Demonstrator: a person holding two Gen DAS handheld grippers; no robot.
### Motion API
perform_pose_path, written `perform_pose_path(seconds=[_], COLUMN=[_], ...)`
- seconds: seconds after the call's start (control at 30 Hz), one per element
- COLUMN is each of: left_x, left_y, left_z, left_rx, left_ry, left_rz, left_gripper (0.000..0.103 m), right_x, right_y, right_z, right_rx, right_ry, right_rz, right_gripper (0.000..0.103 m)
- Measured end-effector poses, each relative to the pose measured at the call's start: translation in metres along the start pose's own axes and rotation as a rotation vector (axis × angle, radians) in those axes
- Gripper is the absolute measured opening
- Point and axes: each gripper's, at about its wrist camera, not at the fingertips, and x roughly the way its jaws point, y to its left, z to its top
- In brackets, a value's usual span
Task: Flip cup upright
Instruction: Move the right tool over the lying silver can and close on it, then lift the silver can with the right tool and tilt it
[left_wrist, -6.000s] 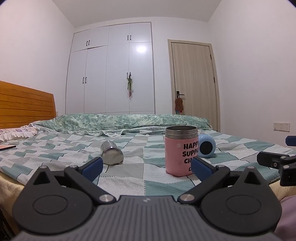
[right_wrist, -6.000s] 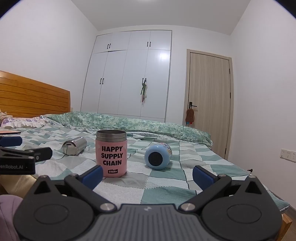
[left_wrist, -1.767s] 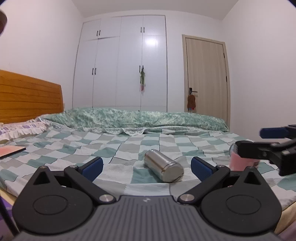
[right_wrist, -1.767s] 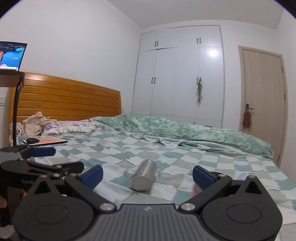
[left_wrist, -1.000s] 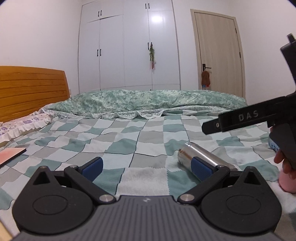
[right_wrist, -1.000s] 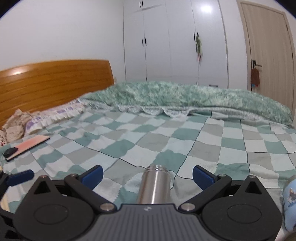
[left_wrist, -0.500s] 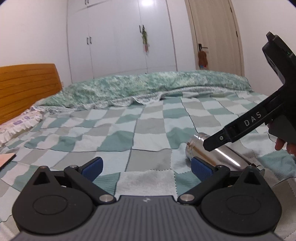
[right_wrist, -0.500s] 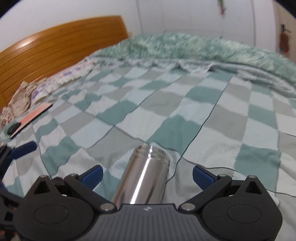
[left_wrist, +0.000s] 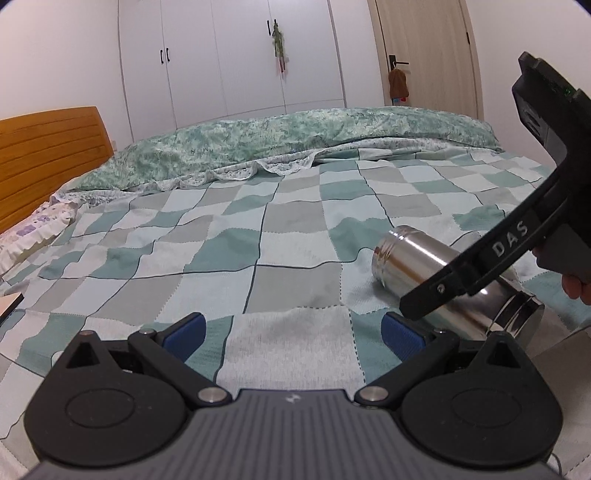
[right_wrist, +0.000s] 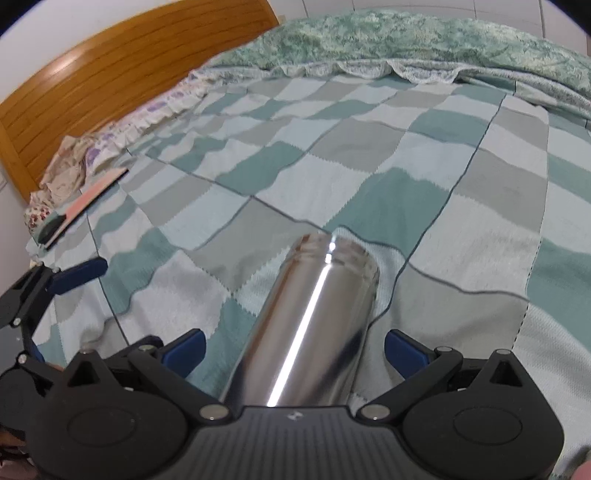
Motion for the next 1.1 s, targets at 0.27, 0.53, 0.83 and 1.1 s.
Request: perform_pose_path(seconds=[0.27, 0.53, 0.83, 1.1], left_x=[-0.005, -0.021, -0.058, -0.114], left_y=[-0.001, -0.003, -0.009, -0.009], left_z=[0.000, 0.002, 0.007, 0.004], left_rx=[-0.014, -0.033, -0.036, -0.038], left_ry=[-0.002, -0.017, -0.048, -0.090], left_rz=[-0.008, -0.021, -0.037, -0.049], left_gripper=[0.103, 0.103, 0.103, 0.103], right_x=[0.003, -0.012, -0.051, -0.098], right_y=[-0.005, -0.007, 0.008, 0.042], right_z=[-0.006, -0.011, -0.023, -0.049], right_rx=[0.056, 0.124, 0.167, 0.179], right_ry=[0.050, 0.016, -0.051, -0.102], right_rz=[0.016, 0.053, 0.073, 0.096], right_gripper=[0.070, 0.065, 0.063, 0.062])
